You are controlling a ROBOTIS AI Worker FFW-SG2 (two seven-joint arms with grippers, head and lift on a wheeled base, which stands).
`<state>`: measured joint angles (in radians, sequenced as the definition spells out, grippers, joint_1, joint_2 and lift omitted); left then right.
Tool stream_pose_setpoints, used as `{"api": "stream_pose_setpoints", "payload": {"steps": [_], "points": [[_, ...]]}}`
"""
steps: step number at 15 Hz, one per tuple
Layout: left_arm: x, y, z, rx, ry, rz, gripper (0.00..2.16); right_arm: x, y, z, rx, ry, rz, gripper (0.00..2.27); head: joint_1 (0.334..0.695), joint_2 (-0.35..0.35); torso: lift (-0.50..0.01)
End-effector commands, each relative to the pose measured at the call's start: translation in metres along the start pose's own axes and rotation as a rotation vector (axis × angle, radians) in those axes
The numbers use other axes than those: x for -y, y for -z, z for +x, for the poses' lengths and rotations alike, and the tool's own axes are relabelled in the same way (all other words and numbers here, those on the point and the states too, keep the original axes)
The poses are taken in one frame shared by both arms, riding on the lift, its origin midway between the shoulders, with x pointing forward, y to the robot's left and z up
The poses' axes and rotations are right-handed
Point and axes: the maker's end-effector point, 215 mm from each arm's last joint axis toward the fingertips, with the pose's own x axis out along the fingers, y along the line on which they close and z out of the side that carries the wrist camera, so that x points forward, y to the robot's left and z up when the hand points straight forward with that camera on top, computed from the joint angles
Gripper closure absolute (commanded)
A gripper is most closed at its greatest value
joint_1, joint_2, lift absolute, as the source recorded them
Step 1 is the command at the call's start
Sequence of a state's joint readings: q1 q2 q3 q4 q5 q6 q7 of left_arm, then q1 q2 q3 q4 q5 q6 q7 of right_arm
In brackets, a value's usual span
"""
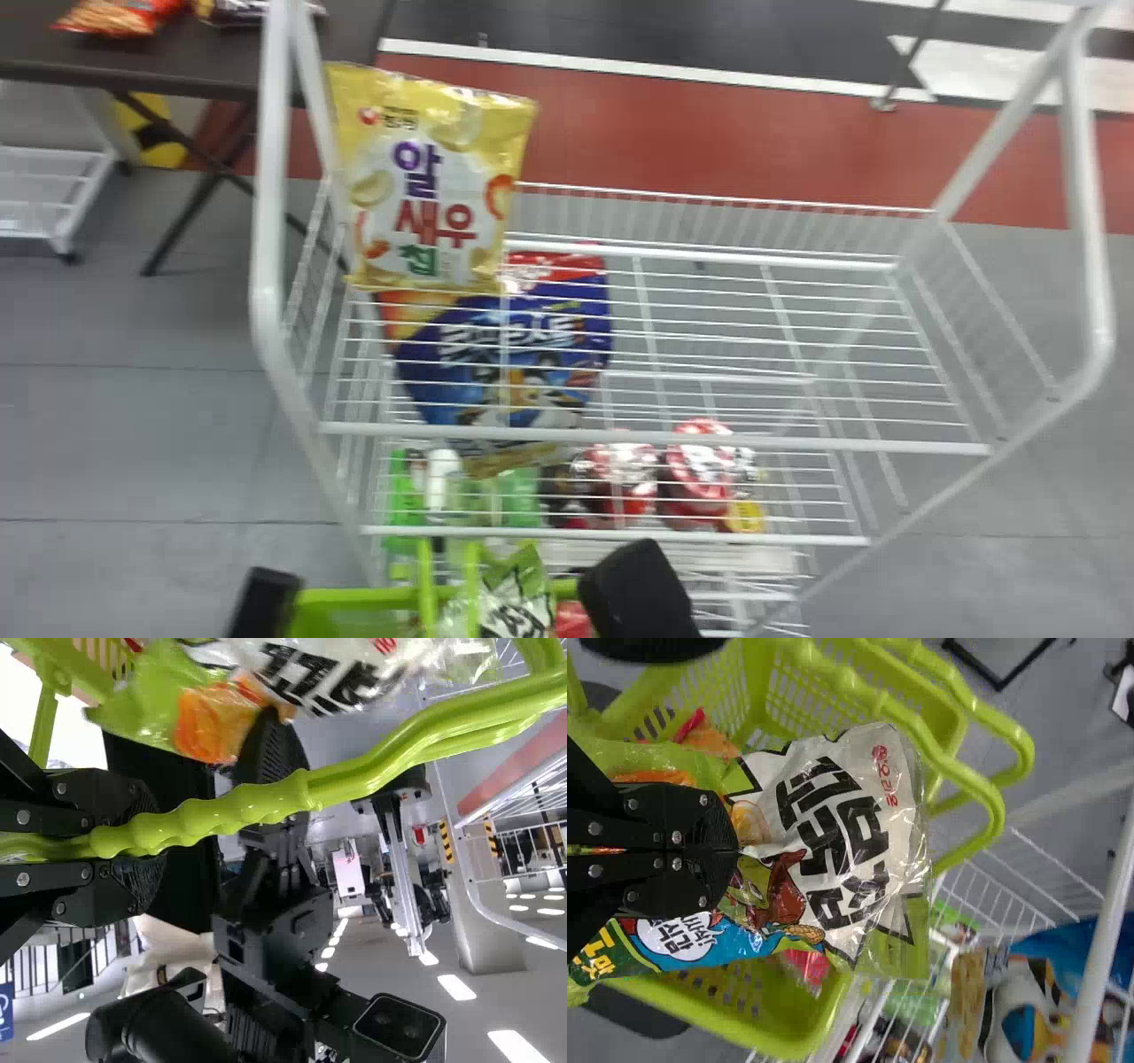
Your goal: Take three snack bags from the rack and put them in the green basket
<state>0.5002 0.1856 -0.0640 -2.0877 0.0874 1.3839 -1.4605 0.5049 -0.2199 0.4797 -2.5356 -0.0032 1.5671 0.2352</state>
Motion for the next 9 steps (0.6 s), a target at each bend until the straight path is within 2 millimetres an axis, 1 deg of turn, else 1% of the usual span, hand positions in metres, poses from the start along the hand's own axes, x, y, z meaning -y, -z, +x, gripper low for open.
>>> {"api": "stream_pose_setpoints", "payload": {"steps": [1, 2, 3, 4, 5, 6, 7, 8, 9], "points": [[0.0, 0.001, 0.0, -0.001, 0.002, -0.002, 1.9, -0.028, 0.002, 0.004, -0.012, -0.039, -0.043, 2.22, 0.695, -0.018, -0.016], [0.0, 0.002, 0.0, 0.0, 0.003, -0.003, 1.9, -0.037, 0.005, 0.006, -0.019, -0.052, -0.059, 2.2, 0.695, 0.03, -0.016], [0.0, 0.002, -0.001, 0.003, 0.003, 0.0, 1.9, -0.041, 0.011, 0.008, -0.033, -0.065, -0.066, 2.14, 0.695, 0.075, -0.016], [0.0, 0.002, -0.001, 0.003, 0.003, 0.001, 1.9, -0.04, 0.017, 0.012, -0.049, -0.064, -0.063, 1.98, 0.695, 0.118, -0.016], [0.0, 0.002, 0.0, 0.004, 0.003, 0.006, 1.9, -0.035, 0.021, 0.012, -0.059, -0.065, -0.054, 1.48, 0.695, 0.153, -0.016], [-0.001, 0.002, -0.001, 0.004, 0.001, 0.004, 1.9, -0.027, 0.029, 0.008, -0.067, -0.062, -0.029, 0.36, 0.695, 0.178, -0.016], [-0.001, 0.002, -0.002, 0.006, 0.0, 0.004, 1.9, -0.017, 0.038, 0.002, -0.075, -0.045, -0.014, 0.0, 0.695, 0.167, -0.016], [-0.002, 0.002, -0.002, 0.006, -0.002, 0.003, 1.9, -0.005, 0.041, -0.007, -0.064, -0.024, 0.0, 0.0, 0.695, 0.142, -0.016], [-0.002, 0.002, -0.001, 0.005, -0.001, 0.003, 1.9, 0.002, 0.034, -0.014, -0.032, -0.015, 0.007, 0.01, 0.695, 0.101, -0.016]]}}
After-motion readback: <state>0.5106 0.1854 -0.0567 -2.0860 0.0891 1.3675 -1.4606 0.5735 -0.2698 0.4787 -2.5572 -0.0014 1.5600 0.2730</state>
